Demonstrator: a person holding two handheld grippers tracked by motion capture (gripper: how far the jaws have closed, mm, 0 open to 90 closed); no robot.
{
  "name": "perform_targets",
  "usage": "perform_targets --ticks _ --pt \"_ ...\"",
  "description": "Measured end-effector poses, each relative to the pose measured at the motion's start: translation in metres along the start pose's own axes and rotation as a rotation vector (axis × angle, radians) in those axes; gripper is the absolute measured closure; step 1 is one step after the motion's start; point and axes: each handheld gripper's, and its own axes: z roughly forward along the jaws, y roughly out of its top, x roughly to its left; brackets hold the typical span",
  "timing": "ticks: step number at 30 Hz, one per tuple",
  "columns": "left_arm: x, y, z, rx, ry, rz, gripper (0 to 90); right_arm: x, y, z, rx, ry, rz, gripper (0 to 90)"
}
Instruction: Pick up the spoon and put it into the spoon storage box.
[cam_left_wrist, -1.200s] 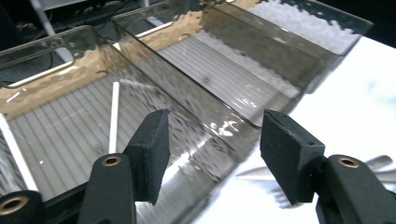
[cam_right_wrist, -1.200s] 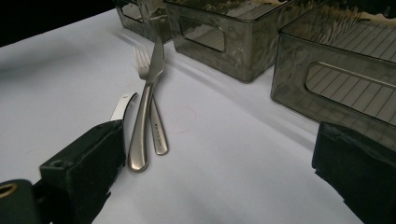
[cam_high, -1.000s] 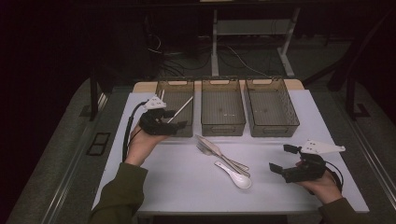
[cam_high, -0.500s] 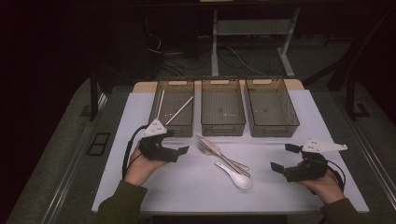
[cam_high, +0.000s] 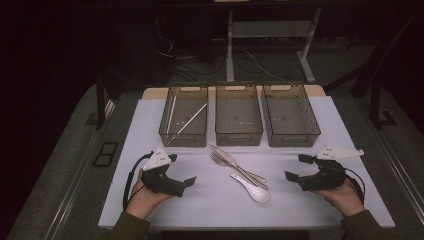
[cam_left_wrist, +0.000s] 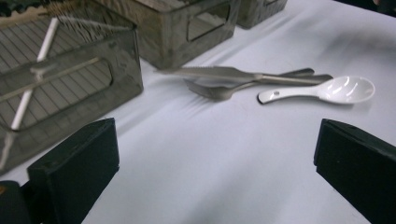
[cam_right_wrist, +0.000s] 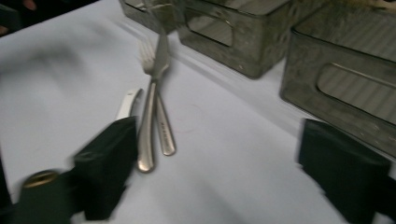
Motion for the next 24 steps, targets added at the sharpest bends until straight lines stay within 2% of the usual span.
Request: perform_targets --ticks 5,13,18,20,24 --pt "0.001 -0.007 -0.002 -0.011 0.006 -0.01 0.0 0.004 0.005 0.005 0.018 0.021 0.003 22.9" --pt "0.001 -0.008 0.001 0.008 -0.001 -0.008 0.0 0.018 0.011 0.017 0.06 0.059 -0.011 35.4" --pt "0.0 -0.009 0.004 0.012 -0.009 -0.008 0.0 0.03 0.017 0.03 0.102 0.078 -0.017 41.4" --pt "0.0 -0.009 0.004 0.014 -0.011 -0.008 0.0 0.034 0.019 0.037 0.116 0.085 -0.034 42.8" --pt "-0.001 -0.009 0.006 0.016 -0.015 -0.011 0.0 0.04 0.023 0.048 0.155 0.119 -0.047 47.2"
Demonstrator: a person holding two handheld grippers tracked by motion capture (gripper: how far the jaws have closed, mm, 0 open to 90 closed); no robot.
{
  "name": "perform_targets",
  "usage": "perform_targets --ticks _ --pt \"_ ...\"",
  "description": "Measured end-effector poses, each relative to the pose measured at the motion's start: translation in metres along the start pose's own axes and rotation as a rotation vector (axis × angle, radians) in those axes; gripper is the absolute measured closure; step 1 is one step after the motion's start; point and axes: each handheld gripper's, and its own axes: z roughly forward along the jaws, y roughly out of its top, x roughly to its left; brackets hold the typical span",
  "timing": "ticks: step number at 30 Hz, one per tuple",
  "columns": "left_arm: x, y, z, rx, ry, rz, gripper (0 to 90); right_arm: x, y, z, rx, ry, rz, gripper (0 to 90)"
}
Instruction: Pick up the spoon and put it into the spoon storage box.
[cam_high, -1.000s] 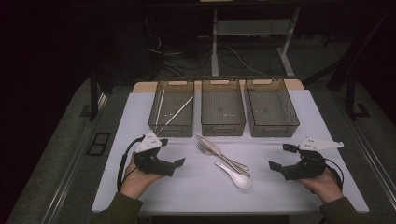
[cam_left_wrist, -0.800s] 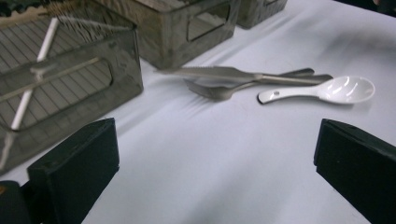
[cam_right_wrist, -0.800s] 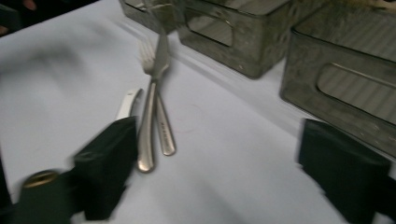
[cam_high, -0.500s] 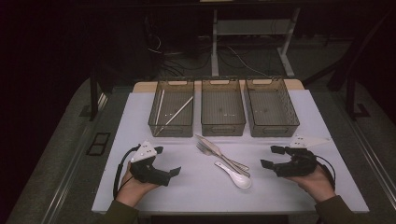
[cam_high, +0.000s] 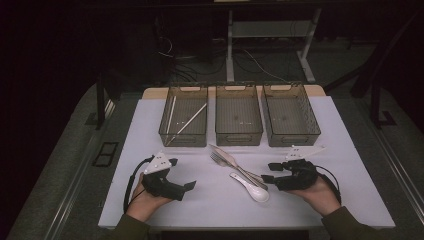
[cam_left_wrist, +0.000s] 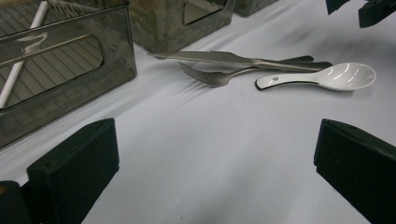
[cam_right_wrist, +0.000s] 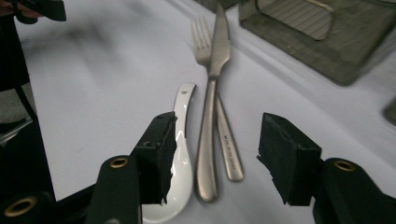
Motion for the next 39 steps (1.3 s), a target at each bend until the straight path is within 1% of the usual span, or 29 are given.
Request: perform_targets --ticks 4,5,13,21,26,32,35,39 --pt "0.0 0.0 0.001 0.005 -0.008 0.006 0.0 0.004 0.004 0.011 0.029 0.02 -0.008 50.4" --pt "0.0 0.0 0.001 0.007 -0.012 0.013 0.0 0.005 0.005 0.014 0.035 0.018 -0.012 51.3" --pt "-0.001 -0.001 0.002 0.016 -0.024 0.014 0.0 0.015 0.012 0.037 0.087 0.039 -0.046 58.0" --pt "-0.001 -0.001 0.003 0.015 -0.028 0.015 0.0 0.019 0.013 0.054 0.136 0.05 -0.059 61.9" --pt "-0.001 -0.001 0.003 0.02 -0.03 0.015 0.0 0.02 0.013 0.059 0.154 0.062 -0.067 63.3" --pt "-0.001 -0.001 0.004 0.02 -0.036 0.017 0.0 0.02 0.01 0.064 0.182 0.064 -0.084 65.7" --pt "-0.001 -0.001 0.004 0.018 -0.037 0.017 0.0 0.019 0.008 0.067 0.197 0.063 -0.083 66.8" --pt "-0.002 -0.001 0.004 0.018 -0.037 0.016 0.0 0.019 0.006 0.07 0.207 0.073 -0.084 67.8"
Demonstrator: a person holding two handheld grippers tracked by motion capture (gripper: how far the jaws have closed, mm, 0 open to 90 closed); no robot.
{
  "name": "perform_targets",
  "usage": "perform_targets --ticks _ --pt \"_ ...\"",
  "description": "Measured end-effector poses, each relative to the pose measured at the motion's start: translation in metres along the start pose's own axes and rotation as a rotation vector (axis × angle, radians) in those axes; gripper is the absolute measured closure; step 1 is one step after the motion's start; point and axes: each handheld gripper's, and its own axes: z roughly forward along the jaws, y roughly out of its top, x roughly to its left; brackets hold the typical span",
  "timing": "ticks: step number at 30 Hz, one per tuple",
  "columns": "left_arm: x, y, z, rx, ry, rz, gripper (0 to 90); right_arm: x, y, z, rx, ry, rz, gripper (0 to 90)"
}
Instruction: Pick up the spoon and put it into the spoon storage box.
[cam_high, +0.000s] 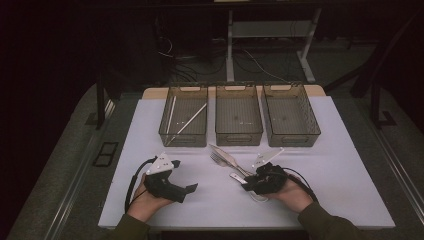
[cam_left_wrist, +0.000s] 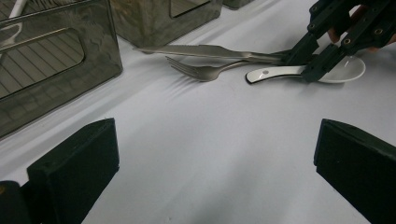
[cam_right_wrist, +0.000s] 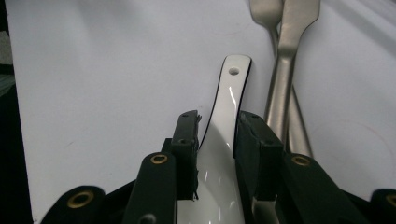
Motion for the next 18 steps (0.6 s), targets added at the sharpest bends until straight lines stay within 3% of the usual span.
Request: perform_targets --ticks 12,18 --pt "-0.0001 0.0004 0.0002 0.0 -0.002 0.001 0.0 0.0036 0.0008 0.0017 0.014 -0.018 -0.029 75.4" --pt "-0.0001 0.0004 0.0002 -0.001 -0.002 0.0 0.0 0.0088 0.0029 0.004 0.023 0.011 -0.047 82.3"
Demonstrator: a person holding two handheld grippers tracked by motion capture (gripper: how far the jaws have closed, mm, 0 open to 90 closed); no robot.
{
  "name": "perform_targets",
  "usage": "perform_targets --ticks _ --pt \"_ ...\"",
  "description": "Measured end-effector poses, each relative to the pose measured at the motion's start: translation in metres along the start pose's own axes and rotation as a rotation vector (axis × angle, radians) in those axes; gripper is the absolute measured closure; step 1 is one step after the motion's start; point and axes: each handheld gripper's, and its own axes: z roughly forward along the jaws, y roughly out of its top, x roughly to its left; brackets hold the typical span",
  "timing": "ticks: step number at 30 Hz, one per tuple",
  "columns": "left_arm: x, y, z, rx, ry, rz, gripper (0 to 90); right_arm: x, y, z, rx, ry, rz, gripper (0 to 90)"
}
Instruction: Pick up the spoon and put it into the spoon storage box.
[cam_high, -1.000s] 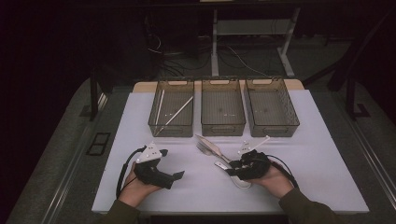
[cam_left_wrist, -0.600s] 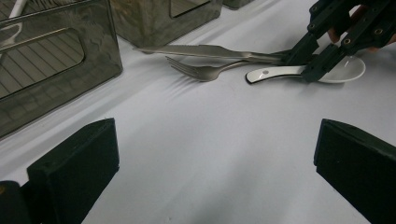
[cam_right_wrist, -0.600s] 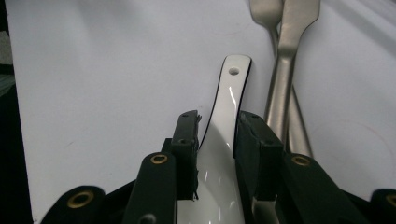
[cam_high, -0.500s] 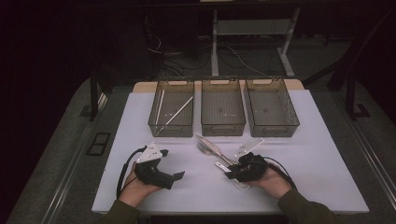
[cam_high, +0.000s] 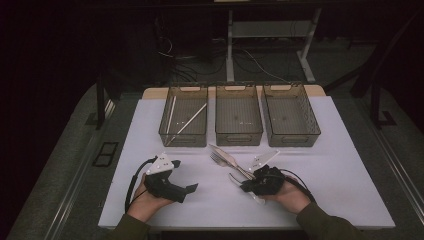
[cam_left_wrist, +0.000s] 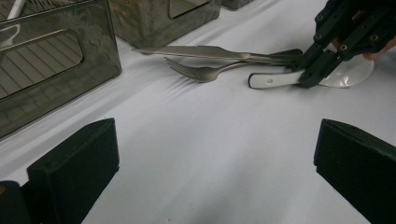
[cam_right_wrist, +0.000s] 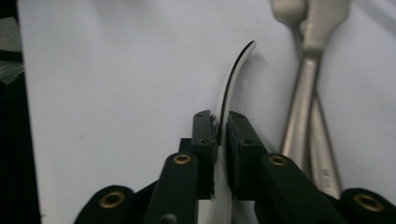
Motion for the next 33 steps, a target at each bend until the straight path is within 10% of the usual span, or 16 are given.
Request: perform_targets --ticks 33 --pt "-0.002 -0.001 0.003 -0.042 -0.056 0.007 0.0 -0.002 0.007 -0.021 -0.068 0.014 -0.009 83.1"
